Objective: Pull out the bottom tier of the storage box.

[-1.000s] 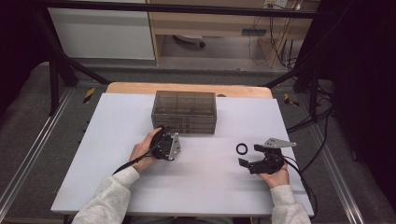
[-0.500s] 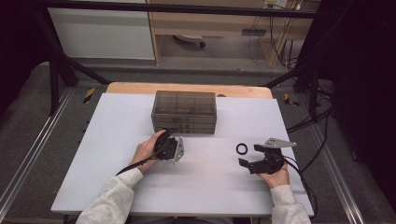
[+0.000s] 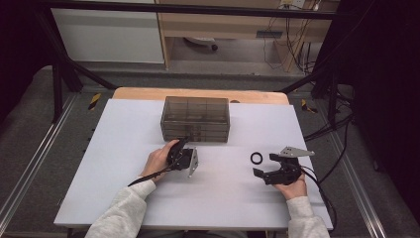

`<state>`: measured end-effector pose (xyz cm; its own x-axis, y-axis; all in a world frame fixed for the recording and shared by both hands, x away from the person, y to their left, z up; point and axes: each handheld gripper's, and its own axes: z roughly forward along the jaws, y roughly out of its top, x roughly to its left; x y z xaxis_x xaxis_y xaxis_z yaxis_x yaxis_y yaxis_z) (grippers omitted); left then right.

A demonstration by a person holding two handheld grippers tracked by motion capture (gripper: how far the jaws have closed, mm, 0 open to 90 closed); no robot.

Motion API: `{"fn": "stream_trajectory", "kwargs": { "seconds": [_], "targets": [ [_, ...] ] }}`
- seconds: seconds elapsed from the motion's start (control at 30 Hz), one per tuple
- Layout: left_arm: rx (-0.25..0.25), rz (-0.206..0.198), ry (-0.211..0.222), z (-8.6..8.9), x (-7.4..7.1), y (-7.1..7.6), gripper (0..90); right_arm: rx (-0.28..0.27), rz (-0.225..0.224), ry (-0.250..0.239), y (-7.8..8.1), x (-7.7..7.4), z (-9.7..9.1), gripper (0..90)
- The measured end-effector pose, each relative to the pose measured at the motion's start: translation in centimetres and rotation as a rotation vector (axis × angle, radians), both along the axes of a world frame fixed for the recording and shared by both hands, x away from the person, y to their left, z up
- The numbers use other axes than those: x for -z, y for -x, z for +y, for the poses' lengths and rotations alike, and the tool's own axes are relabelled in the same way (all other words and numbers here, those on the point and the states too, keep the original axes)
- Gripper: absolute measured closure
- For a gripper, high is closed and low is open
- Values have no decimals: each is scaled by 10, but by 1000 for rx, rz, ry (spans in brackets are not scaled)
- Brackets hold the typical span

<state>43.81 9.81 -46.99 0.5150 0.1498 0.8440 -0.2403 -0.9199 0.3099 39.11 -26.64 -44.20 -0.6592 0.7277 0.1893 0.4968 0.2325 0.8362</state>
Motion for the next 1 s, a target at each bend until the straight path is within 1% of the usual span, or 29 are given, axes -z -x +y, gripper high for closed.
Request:
{"fn": "stream_trajectory", "kwargs": {
  "seconds": [0.1, 0.3, 0.37, 0.4, 0.47, 0.53, 0.9, 1.0],
  "targets": [
    [-1, -12, -11, -1, 1, -1, 499, -1, 0, 0, 0, 0, 0, 4],
    [-4, -35, -7, -2, 6, -3, 541, 0, 1, 0, 0, 0, 0, 4],
    [-4, -42, -11, -3, 7, -4, 558, 0, 1, -1, 0, 0, 0, 5],
    [4, -50, -16, -4, 7, -5, 565, -1, 0, -1, 0, 0, 0, 4],
    [-8, -56, -19, -4, 9, -4, 578, 0, 0, 0, 0, 0, 0, 4],
    [-10, -64, -23, -5, 10, -5, 604, -1, 0, -1, 0, 0, 0, 4],
    [-25, -101, -34, -7, 16, -6, 653, -1, 0, -1, 0, 0, 0, 4],
    [-26, -116, -44, -9, 18, -6, 674, -1, 1, -1, 0, 0, 0, 4]
  ]
}}
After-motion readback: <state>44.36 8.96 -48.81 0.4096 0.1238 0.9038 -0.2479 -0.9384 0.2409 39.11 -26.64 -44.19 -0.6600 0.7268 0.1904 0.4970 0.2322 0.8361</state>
